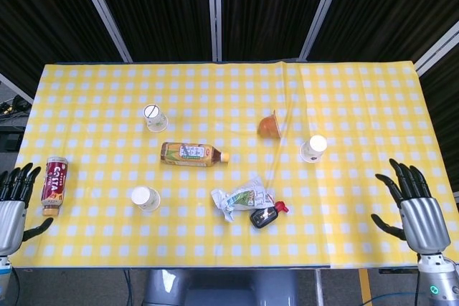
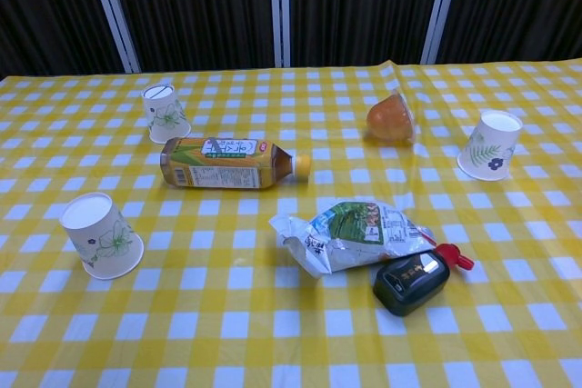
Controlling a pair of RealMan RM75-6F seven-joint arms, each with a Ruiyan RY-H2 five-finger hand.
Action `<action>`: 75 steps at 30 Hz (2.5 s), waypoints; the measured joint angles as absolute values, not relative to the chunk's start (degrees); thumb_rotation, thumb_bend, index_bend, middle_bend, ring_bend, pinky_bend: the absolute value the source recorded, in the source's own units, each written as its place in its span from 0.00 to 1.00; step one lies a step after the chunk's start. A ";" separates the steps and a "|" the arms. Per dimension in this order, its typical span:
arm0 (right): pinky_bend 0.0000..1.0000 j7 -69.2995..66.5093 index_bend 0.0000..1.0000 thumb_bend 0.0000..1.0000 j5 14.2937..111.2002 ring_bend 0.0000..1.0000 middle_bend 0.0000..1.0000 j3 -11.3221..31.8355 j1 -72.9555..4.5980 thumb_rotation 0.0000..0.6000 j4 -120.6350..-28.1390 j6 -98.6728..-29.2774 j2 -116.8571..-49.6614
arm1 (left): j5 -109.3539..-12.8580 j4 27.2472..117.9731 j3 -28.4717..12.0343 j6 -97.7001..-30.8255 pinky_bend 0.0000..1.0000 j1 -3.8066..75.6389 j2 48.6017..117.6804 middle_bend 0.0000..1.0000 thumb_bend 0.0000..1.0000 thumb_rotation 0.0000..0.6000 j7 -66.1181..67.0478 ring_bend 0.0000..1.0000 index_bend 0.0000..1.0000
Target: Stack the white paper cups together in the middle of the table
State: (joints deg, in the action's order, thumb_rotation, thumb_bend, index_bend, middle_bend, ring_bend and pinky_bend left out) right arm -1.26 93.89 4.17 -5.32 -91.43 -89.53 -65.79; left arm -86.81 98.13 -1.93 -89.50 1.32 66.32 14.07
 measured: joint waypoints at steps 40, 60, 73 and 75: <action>0.05 17.85 0.25 0.12 50.17 0.00 0.00 15.90 -37.08 1.00 -79.51 -49.41 -78.81 | -83.89 96.21 -4.23 -88.78 0.00 2.47 66.53 0.00 0.04 1.00 11.08 0.00 0.00; 0.08 18.31 0.37 0.25 47.13 0.00 0.03 14.07 -40.34 1.00 -71.58 -47.37 -83.43 | -83.61 96.10 -4.15 -88.06 0.00 2.94 66.44 0.00 0.04 1.00 10.58 0.00 0.00; 0.13 17.10 0.47 0.25 50.01 0.00 0.10 14.39 -40.14 1.00 -74.54 -51.19 -83.17 | -83.79 96.35 -4.04 -88.43 0.00 2.86 66.19 0.00 0.04 1.00 10.23 0.00 0.00; 0.13 17.26 0.47 0.25 50.59 0.00 0.10 14.80 -40.10 1.00 -77.15 -52.28 -82.28 | -83.70 96.36 -4.06 -88.39 0.00 2.86 66.12 0.00 0.04 1.00 10.13 0.00 0.00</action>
State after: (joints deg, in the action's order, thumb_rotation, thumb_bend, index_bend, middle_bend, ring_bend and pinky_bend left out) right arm 17.26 50.59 14.80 -40.10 -77.15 -52.28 -82.28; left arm -83.70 96.36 -4.06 -88.39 2.86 66.12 10.13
